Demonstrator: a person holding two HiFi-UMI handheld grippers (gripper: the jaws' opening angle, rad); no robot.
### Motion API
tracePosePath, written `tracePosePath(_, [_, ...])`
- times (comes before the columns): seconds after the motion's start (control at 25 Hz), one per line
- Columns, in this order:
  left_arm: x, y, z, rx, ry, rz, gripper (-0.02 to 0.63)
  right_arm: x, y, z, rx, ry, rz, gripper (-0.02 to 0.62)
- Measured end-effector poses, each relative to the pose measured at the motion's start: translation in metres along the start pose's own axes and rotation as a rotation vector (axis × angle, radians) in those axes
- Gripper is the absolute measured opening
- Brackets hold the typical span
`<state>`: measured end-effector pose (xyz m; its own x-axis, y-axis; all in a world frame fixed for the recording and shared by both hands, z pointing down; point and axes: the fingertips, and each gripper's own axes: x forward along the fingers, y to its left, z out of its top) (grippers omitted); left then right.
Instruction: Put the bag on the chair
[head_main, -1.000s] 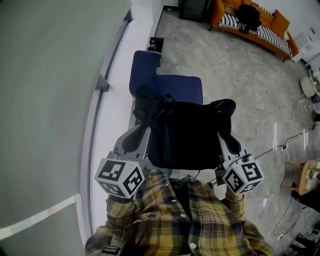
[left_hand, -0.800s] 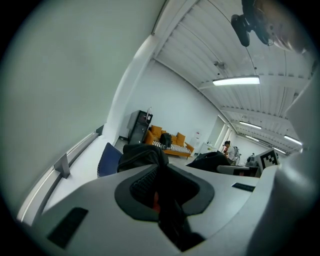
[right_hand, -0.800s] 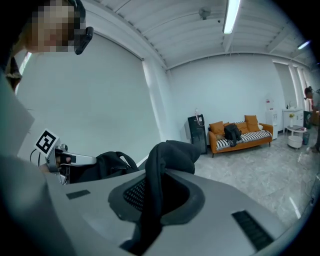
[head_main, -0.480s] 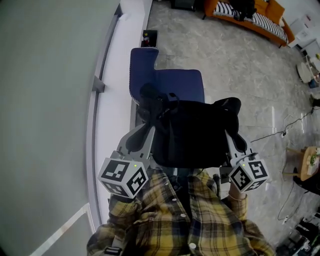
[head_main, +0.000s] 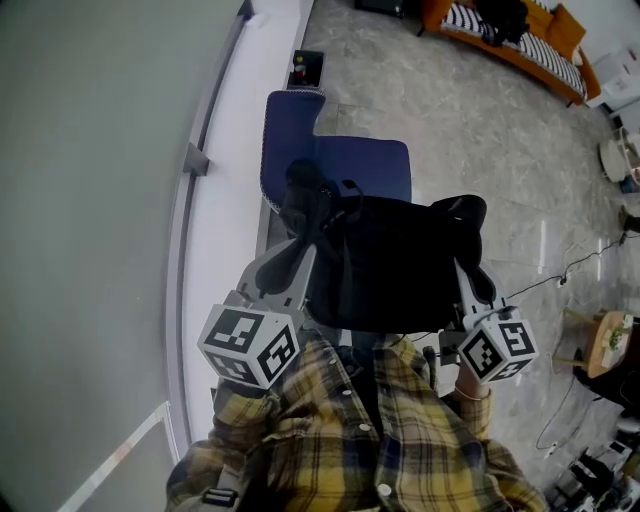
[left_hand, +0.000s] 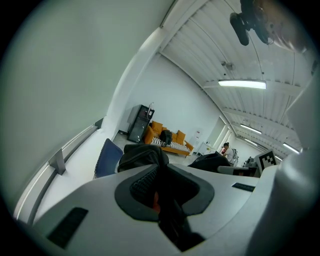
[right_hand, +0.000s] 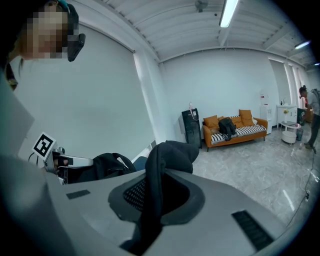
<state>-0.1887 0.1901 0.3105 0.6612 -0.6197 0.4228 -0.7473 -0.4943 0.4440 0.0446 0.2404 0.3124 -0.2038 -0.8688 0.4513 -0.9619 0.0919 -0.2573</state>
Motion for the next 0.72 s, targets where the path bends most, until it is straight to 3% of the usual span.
tracePosePath(0.36, [0.075, 0.007, 0.031, -0.01, 0.006, 0.044, 0.064, 0.065, -0.048, 0.031, 0.001, 0.021, 0.044, 0.04])
tracePosePath(0.72, [0.166, 0.009, 0.103, -0.061, -0.043, 0.139, 0.064, 0.152, -0.106, 0.106, -0.023, 0.022, 0.16, 0.04])
